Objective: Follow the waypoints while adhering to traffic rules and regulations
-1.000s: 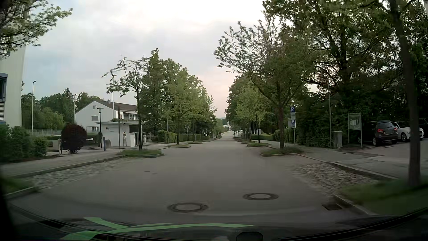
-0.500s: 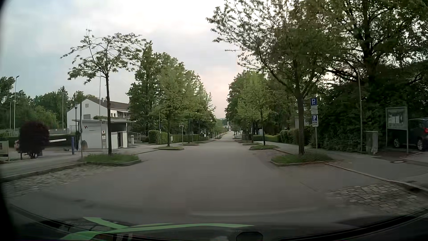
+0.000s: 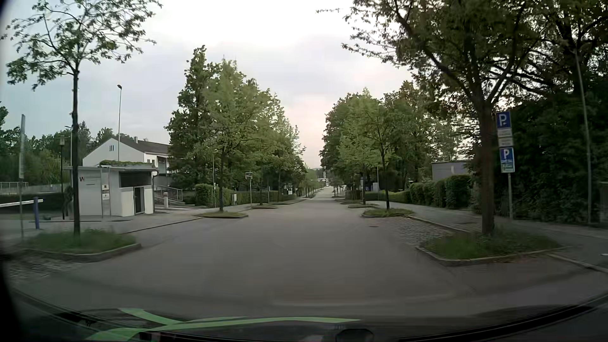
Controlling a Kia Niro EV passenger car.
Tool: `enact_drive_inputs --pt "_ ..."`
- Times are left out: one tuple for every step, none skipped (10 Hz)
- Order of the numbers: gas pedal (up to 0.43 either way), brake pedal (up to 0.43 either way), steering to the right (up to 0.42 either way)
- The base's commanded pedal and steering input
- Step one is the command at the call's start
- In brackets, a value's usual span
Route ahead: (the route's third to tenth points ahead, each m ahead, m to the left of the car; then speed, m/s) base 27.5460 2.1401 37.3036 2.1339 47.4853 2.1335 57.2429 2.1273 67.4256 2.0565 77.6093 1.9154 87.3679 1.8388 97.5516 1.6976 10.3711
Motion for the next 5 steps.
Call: enact_drive_inputs --pt "0.028 0.000 -0.002" --pt "0.028 0.000 -0.002" --pt "0.028 0.000 -0.002" --pt "0.028 0.000 -0.002" --pt "0.028 0.000 -0.002"
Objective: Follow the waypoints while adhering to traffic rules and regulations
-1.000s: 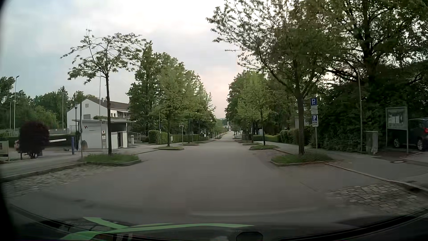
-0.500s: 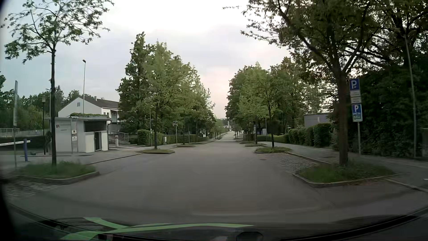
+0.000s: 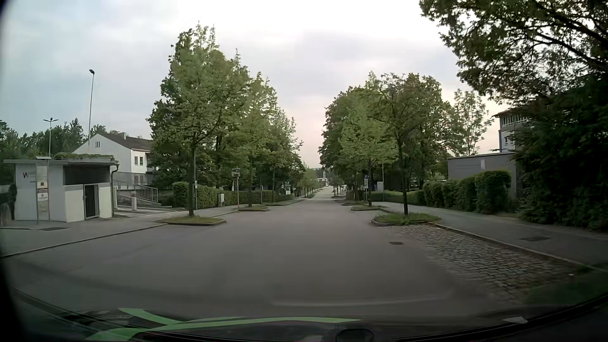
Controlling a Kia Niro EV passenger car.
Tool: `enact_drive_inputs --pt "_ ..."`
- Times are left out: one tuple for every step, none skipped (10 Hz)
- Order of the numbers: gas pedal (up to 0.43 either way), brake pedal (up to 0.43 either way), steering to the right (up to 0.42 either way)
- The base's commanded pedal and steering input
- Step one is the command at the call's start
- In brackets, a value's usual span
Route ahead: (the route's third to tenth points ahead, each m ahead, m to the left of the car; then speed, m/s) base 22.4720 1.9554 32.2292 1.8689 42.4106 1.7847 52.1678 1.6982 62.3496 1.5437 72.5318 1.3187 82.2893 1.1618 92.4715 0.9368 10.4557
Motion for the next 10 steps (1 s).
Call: enact_drive_inputs --pt "0.028 0.000 -0.002" --pt "0.028 0.000 -0.002" --pt "0.028 0.000 -0.002" --pt "0.028 0.000 -0.003" --pt "0.028 0.000 -0.002" --pt "0.028 0.000 -0.002" --pt "0.028 0.000 -0.002" --pt "0.028 0.000 -0.003" --pt "0.028 0.000 -0.003" --pt "0.020 0.000 -0.002"
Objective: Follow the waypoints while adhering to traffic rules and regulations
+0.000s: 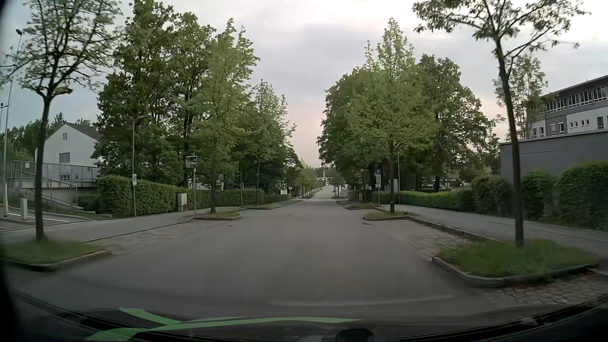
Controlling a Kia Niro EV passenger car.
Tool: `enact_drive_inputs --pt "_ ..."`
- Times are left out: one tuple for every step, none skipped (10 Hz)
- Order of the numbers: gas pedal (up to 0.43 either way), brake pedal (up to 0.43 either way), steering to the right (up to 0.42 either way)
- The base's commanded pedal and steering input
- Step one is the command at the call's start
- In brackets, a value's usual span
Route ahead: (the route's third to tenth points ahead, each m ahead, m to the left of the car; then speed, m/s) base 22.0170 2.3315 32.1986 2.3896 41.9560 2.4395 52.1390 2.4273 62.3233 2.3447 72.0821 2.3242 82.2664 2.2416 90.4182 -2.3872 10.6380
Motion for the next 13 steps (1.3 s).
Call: enact_drive_inputs --pt "0.000 0.000 -0.002" --pt "0.000 0.000 0.000" --pt "0.000 0.006 -0.001" --pt "0.000 0.043 0.000" --pt "0.000 0.104 -0.001" --pt "0.000 0.140 0.000" --pt "0.000 0.159 -0.001" --pt "0.000 0.165 -0.001" --pt "0.000 0.165 -0.001" --pt "0.000 0.171 -0.001" --pt "0.000 0.171 -0.001" --pt "0.000 0.171 -0.002" --pt "0.000 0.171 -0.001"
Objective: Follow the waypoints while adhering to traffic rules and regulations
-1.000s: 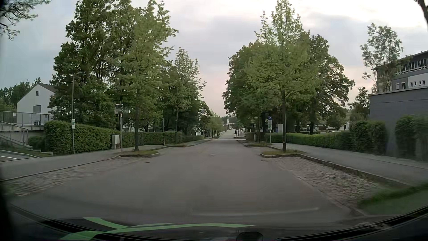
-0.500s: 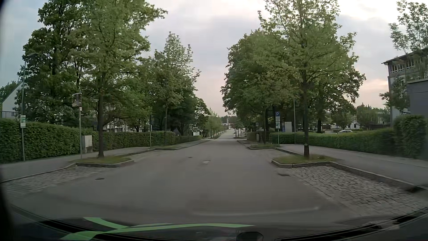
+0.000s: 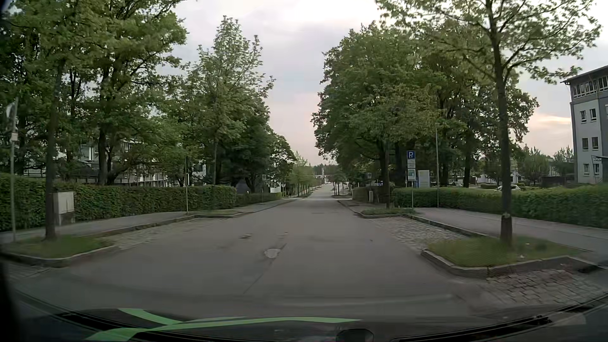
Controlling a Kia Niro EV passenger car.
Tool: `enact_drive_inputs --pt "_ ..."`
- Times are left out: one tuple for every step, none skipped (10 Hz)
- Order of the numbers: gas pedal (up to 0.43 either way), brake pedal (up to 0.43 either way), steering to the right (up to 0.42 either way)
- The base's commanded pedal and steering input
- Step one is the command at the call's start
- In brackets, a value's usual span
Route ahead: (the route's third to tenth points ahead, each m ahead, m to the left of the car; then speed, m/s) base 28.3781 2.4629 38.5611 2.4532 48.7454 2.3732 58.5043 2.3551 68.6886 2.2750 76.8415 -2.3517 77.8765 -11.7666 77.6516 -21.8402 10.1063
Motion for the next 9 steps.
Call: enact_drive_inputs --pt "0.000 0.171 -0.002" --pt "0.000 0.171 -0.002" --pt "0.000 0.171 -0.001" --pt "0.000 0.171 -0.001" --pt "0.000 0.171 -0.001" --pt "0.000 0.165 -0.001" --pt "0.000 0.165 -0.002" --pt "0.000 0.152 -0.003" --pt "0.000 0.128 -0.005"
